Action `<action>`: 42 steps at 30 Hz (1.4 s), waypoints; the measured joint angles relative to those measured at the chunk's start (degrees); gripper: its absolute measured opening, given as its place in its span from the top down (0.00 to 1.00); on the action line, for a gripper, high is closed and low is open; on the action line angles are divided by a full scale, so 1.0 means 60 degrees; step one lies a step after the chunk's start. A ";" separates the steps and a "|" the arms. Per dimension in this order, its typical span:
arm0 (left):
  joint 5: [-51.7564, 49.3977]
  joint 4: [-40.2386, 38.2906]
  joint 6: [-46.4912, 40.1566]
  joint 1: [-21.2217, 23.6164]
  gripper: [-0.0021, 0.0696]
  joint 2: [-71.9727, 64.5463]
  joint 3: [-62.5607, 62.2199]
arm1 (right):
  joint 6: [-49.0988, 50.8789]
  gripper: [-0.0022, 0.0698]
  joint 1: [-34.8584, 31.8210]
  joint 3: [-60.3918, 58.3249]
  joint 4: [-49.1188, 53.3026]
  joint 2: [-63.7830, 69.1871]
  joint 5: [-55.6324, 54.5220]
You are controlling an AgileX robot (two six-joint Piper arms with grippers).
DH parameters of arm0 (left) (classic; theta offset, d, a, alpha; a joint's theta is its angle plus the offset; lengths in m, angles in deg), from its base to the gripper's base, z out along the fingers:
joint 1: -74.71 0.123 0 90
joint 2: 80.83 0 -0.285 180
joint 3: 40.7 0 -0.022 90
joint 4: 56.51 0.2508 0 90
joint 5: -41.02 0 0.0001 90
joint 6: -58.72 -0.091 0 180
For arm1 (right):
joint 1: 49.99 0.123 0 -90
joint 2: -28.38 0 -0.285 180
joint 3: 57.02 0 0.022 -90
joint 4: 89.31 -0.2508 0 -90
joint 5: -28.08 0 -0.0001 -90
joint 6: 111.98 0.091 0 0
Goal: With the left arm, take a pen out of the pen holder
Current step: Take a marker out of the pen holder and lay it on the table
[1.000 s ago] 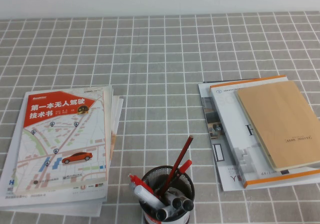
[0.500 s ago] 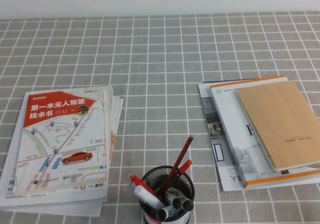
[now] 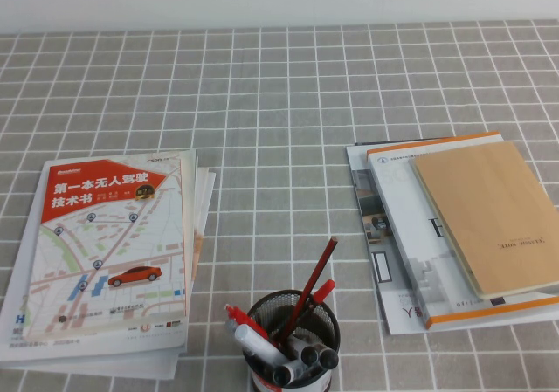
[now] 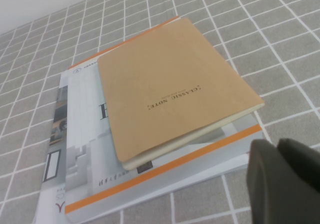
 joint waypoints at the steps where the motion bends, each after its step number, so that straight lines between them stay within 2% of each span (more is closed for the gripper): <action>1: 0.0234 -0.0745 0.0503 0.0000 0.98 0.0000 0.0000 | 0.0000 0.99 0.0000 0.0000 0.0000 0.0000 0.0000; 4: 0.0858 -0.3284 0.1802 0.0000 0.98 0.0000 0.0000 | 0.0000 0.99 0.0000 0.0000 0.0000 0.0000 0.0000; 6: 0.1215 -0.4205 0.2154 0.0000 0.98 0.0000 0.0000 | 0.0000 0.99 0.0000 0.0000 0.0000 0.0000 0.0000; 14: 0.3095 -0.4836 0.1872 0.0000 0.98 0.0000 0.0000 | 0.0000 0.99 0.0000 0.0000 0.0000 0.0000 0.0000; 17: 0.2702 -0.4843 0.1614 0.0000 0.98 0.0000 -0.0081 | 0.0000 0.99 0.0000 0.0000 0.0000 0.0000 0.0000; 21: 0.0905 -0.4785 -0.0213 0.0000 0.98 -0.0275 -0.1287 | 0.0000 0.99 0.0000 0.0000 0.0000 0.0000 0.0000; 26: -0.1291 -0.4840 -0.2725 0.0000 0.98 -0.2086 -0.3442 | 0.0000 0.99 0.0000 0.0000 0.0000 0.0000 0.0000; 30: -0.4054 -0.5808 -0.5653 0.0000 0.98 -0.3977 -0.5044 | 0.0000 0.99 0.0000 0.0000 0.0000 0.0000 0.0000; 33: -0.5839 -0.6669 -0.7191 0.0000 0.98 -0.5388 -0.5753 | 0.0000 0.99 0.0000 0.0000 0.0000 0.0000 0.0000; 38: -0.6944 -0.8212 -0.9159 0.0000 0.98 -0.6889 -0.6125 | 0.0000 0.99 0.0000 0.0000 0.0000 0.0000 0.0000; 42: -0.7551 -0.8489 -0.9883 0.0000 0.97 -0.8133 -0.6125 | 0.0000 0.99 0.0000 0.0000 0.0000 0.0000 0.0000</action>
